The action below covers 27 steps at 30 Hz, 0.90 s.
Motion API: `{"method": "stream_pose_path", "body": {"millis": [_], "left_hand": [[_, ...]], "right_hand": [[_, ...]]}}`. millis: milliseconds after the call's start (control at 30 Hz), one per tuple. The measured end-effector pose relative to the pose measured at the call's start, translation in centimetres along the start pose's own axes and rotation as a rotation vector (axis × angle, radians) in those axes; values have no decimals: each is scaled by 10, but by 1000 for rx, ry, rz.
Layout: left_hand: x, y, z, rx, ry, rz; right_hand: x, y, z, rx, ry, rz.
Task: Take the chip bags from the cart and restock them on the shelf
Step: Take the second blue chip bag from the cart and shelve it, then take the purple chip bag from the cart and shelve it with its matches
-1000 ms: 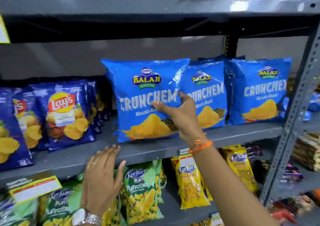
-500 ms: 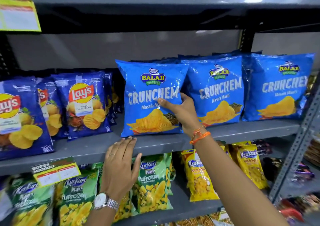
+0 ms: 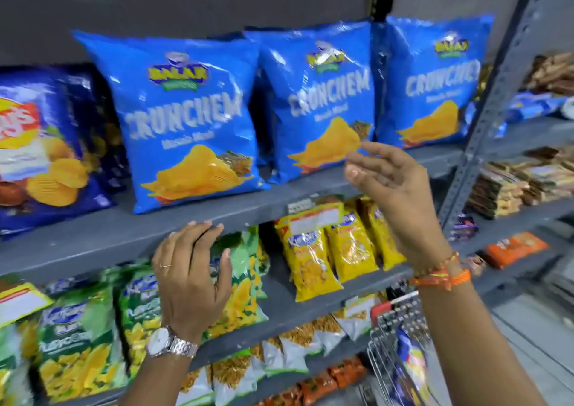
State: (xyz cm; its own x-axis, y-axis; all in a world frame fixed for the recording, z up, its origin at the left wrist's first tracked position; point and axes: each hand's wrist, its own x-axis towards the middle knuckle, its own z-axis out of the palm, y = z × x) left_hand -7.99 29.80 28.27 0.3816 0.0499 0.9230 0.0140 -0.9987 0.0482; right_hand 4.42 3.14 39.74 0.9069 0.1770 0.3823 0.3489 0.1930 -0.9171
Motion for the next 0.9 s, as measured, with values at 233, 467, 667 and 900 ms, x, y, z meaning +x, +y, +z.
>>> {"method": "stream_pose_path", "body": {"millis": [233, 467, 667, 900], "left_hand": [[-54, 118, 85, -442, -328, 202], [-156, 216, 164, -673, -830, 398], [-243, 256, 212, -701, -1173, 469], [-290, 271, 245, -776, -1214, 374]], "right_hand": [[-35, 97, -147, -100, 421, 90], [-99, 247, -269, -239, 604, 471], [-170, 401, -327, -327, 583, 919], [-205, 515, -321, -475, 405, 1119]]}}
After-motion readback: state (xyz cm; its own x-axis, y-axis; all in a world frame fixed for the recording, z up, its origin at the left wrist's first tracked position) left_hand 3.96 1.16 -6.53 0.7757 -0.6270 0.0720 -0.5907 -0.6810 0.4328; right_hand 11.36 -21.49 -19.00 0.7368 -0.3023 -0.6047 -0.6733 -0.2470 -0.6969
